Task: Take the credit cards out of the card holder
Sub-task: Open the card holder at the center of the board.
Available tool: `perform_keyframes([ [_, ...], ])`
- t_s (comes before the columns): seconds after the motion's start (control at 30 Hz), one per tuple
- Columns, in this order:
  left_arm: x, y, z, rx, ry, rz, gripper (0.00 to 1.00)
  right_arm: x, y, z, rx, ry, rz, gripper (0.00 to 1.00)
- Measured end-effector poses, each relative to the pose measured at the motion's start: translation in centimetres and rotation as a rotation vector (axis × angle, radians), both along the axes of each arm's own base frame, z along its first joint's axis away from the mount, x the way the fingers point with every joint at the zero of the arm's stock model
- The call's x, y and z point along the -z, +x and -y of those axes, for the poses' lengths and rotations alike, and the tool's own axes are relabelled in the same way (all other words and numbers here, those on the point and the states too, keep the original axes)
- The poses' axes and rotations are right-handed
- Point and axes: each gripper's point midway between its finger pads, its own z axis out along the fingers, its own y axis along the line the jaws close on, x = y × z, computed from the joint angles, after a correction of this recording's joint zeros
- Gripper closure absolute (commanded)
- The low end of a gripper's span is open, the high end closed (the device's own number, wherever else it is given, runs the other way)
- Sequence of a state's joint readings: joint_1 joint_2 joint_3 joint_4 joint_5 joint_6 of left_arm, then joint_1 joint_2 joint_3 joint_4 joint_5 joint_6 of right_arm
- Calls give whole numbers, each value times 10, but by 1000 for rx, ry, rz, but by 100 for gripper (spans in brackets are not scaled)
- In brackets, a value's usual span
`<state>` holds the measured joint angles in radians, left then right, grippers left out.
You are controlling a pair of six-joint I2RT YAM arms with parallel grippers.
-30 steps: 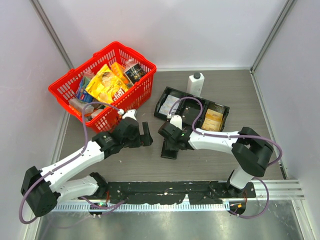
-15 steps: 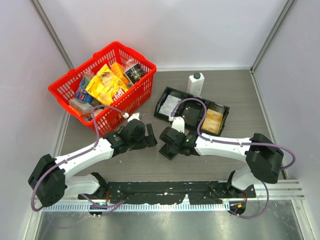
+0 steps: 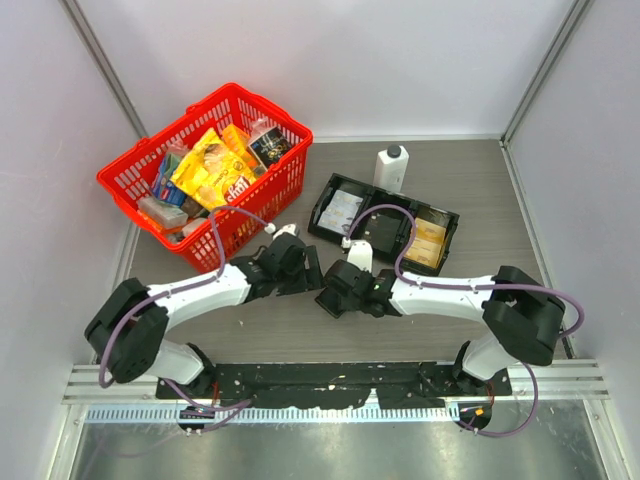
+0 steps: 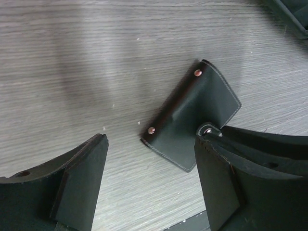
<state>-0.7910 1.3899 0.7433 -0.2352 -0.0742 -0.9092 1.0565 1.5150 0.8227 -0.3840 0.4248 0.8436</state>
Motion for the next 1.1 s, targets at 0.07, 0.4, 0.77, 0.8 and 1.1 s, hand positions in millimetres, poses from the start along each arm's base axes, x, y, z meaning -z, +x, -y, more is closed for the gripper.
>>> perform_keyframes([
  [0.07, 3, 4, 6, 9, -3, -3, 26, 0, 2, -5, -8, 12, 7, 67],
  [0.4, 27, 10, 28, 67, -13, -44, 43, 0, 9, -10, -59, 11, 42, 66],
  [0.77, 30, -14, 43, 74, -167, -70, 52, -8, 7, 5, -16, 20, 69, 57],
  [0.8, 30, -21, 47, 88, -178, -74, 52, -10, 7, 6, -11, 25, 72, 57],
  [1.1, 19, -46, 36, 44, -217, -77, 50, -18, 6, 3, -13, 61, 72, 64],
])
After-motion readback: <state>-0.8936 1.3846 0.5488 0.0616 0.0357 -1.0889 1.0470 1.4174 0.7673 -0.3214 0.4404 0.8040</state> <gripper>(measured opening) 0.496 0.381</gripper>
